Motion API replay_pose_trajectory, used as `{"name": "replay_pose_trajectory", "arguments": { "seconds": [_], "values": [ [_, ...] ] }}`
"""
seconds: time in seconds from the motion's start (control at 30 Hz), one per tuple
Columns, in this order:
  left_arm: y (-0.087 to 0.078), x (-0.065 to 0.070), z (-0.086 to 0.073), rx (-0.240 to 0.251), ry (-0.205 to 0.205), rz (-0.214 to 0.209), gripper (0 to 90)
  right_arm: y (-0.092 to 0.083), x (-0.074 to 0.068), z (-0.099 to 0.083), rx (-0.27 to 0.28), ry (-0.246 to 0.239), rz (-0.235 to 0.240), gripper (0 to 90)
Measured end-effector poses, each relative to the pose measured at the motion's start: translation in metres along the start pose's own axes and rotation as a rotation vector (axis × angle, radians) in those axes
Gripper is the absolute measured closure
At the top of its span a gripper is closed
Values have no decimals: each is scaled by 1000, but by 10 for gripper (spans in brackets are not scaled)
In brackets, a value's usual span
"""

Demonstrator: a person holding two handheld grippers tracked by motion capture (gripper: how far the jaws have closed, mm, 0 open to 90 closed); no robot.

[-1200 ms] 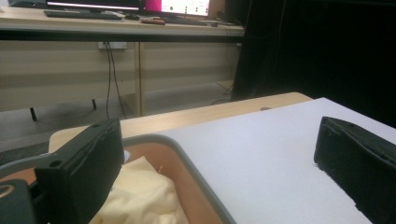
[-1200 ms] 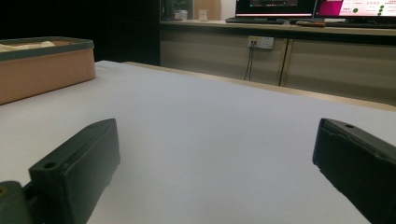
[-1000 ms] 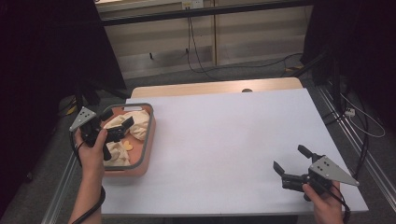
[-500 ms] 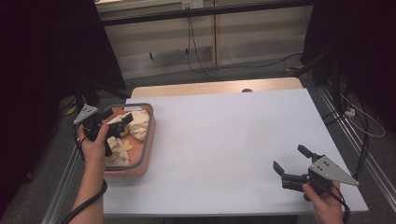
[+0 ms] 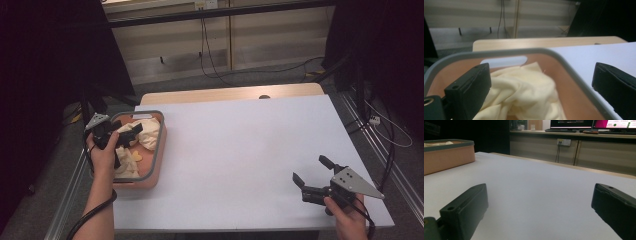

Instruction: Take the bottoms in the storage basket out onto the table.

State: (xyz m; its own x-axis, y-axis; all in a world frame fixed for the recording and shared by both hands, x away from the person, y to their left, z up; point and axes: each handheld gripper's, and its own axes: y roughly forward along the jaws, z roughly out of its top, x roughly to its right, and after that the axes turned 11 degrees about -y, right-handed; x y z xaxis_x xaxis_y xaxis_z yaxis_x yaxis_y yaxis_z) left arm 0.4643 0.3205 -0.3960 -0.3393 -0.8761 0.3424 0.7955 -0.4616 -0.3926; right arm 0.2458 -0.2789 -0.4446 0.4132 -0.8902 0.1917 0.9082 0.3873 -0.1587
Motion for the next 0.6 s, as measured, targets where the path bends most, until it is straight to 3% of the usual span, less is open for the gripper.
{"name": "replay_pose_trajectory", "arguments": {
  "seconds": [0.13, 0.23, 0.47, 0.6],
  "values": [
    [6, -3, -2, -27, -11, 19, 30, 0, 0, 0, 1, -1, 1, 4],
    [13, -4, -3, -77, -4, 33, 30, 0, 1, 0, 0, 1, 1, 4],
    [25, -13, -11, -141, -21, 97, 46, 0, 2, -1, 0, 5, -1, 4],
    [29, -15, -15, -163, 3, 110, 50, 0, 2, -2, -3, 8, 1, 5]
  ]
}}
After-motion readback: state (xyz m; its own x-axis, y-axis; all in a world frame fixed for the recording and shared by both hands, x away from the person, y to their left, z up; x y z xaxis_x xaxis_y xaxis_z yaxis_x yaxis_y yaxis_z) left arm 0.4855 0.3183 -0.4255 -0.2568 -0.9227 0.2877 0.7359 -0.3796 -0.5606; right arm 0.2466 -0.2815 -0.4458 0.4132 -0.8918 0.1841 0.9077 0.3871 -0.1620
